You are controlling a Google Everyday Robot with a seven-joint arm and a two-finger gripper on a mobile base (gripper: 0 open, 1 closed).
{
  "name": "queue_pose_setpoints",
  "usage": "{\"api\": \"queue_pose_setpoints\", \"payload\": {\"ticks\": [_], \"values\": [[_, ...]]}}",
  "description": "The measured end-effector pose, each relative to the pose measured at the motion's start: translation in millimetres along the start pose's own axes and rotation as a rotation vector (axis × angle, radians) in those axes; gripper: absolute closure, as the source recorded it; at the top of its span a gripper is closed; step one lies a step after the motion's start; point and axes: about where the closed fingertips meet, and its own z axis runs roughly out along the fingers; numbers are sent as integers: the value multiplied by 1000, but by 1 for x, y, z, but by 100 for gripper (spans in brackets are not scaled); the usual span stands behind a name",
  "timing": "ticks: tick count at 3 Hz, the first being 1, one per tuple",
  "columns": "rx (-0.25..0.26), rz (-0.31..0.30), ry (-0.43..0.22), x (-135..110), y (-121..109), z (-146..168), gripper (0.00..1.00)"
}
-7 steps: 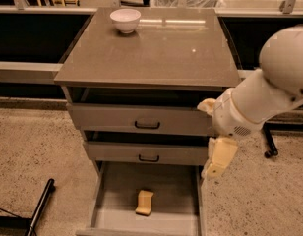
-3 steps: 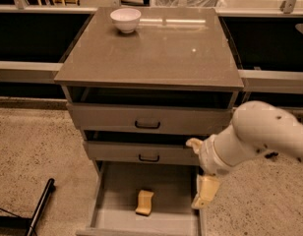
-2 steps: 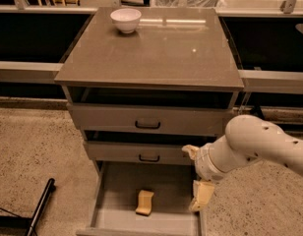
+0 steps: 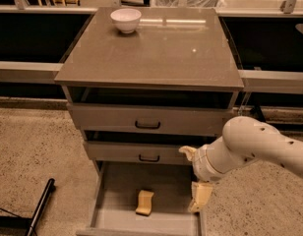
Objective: Pick sponge from bottom drawer and place on counter
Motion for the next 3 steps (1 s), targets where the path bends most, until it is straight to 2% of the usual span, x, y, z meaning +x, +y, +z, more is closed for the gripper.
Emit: {"api": "queue_pose_setpoints", "payload": {"ticks": [1, 2, 3], "values": [[-3, -105, -39, -2, 6, 43, 0], [14, -146, -99, 5, -4, 116, 0], [21, -182, -200, 11, -15, 158, 0]]}}
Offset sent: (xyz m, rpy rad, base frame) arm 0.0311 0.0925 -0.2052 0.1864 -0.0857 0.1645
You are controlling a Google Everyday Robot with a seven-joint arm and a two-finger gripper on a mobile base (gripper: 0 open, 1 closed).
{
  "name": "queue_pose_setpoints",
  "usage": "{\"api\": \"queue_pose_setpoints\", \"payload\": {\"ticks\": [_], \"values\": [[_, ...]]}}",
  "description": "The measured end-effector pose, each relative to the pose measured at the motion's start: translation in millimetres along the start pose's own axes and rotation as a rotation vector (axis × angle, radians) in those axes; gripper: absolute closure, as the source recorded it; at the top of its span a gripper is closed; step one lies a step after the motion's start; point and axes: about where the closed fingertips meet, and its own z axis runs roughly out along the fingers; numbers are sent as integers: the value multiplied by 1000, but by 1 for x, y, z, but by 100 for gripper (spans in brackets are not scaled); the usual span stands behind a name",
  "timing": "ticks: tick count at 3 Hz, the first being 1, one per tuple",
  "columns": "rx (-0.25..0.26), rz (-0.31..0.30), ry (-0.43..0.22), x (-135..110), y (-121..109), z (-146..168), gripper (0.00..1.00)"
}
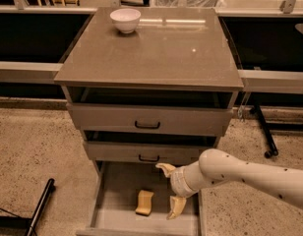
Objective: Pick sponge from bottom drawer and place on counter
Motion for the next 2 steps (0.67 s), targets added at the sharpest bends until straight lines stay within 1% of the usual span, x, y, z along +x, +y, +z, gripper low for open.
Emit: {"api": "queue_pose_setpoints", "payload": {"ticks": [1, 2], "values": [[-10, -21, -16, 3, 4, 10, 0], [-28, -11, -48, 8, 2, 20, 0]]}}
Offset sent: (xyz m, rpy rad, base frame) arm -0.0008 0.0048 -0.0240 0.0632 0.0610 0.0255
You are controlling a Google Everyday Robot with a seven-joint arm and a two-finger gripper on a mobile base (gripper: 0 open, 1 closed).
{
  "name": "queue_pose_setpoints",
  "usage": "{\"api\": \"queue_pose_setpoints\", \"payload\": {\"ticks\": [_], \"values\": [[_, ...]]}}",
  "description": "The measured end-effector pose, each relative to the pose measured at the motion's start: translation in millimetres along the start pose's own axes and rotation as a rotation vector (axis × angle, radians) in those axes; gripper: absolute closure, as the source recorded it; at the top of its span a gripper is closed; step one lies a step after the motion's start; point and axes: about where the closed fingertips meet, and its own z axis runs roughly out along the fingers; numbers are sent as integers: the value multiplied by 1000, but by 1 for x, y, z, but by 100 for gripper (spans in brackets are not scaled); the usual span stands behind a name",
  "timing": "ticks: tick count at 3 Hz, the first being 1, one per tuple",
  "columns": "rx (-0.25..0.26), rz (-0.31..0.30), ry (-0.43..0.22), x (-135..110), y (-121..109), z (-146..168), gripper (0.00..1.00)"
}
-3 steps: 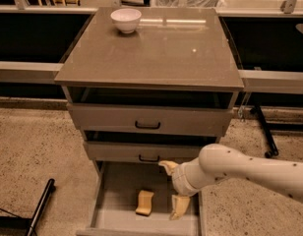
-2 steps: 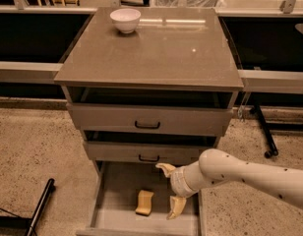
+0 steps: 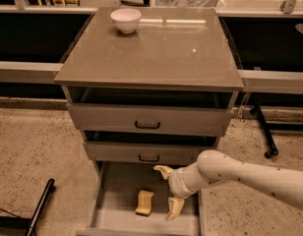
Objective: Pick sponge from bottom drawer and place on counter
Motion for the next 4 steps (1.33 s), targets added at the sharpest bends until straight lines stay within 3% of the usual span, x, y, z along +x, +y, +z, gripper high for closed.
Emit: {"api": "queue_pose_setpoints", "payload": {"ticks": [2, 3, 4], "values": [[-69, -39, -98, 49, 22, 110, 0], [-65, 46, -103, 85, 22, 153, 0], [-41, 118, -93, 105, 9, 182, 0]]}}
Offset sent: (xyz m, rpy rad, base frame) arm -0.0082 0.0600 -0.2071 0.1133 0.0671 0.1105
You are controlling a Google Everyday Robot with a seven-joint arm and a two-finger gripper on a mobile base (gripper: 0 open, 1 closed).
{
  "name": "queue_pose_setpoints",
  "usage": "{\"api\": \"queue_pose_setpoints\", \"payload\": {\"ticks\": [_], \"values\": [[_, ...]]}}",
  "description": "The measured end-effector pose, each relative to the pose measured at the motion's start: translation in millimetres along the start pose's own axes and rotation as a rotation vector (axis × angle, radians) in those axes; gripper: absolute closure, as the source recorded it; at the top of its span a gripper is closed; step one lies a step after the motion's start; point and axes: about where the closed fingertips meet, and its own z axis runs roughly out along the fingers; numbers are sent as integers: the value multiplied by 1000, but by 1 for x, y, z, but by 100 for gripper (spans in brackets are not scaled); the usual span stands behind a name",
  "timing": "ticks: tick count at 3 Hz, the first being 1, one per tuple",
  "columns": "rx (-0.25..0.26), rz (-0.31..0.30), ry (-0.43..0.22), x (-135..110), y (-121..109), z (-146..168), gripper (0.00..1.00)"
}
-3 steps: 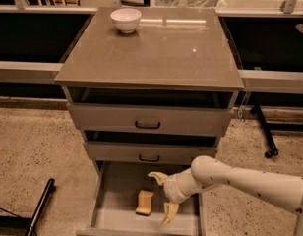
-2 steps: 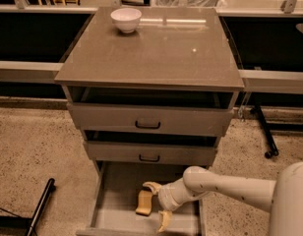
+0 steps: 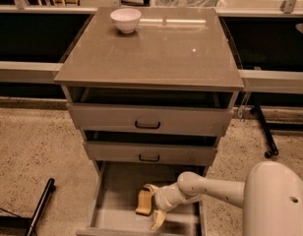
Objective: Pick sponge from bottom drawer and place on counter
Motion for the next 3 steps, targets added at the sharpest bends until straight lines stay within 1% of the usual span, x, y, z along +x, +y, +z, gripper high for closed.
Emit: {"api": "queue_pose_setpoints", "payload": {"ticks": [1, 2, 3], "values": [[84, 114, -6, 17, -14, 20, 0], [148, 211, -39, 32, -22, 48, 0], [163, 271, -88, 47, -24, 76, 0]]}}
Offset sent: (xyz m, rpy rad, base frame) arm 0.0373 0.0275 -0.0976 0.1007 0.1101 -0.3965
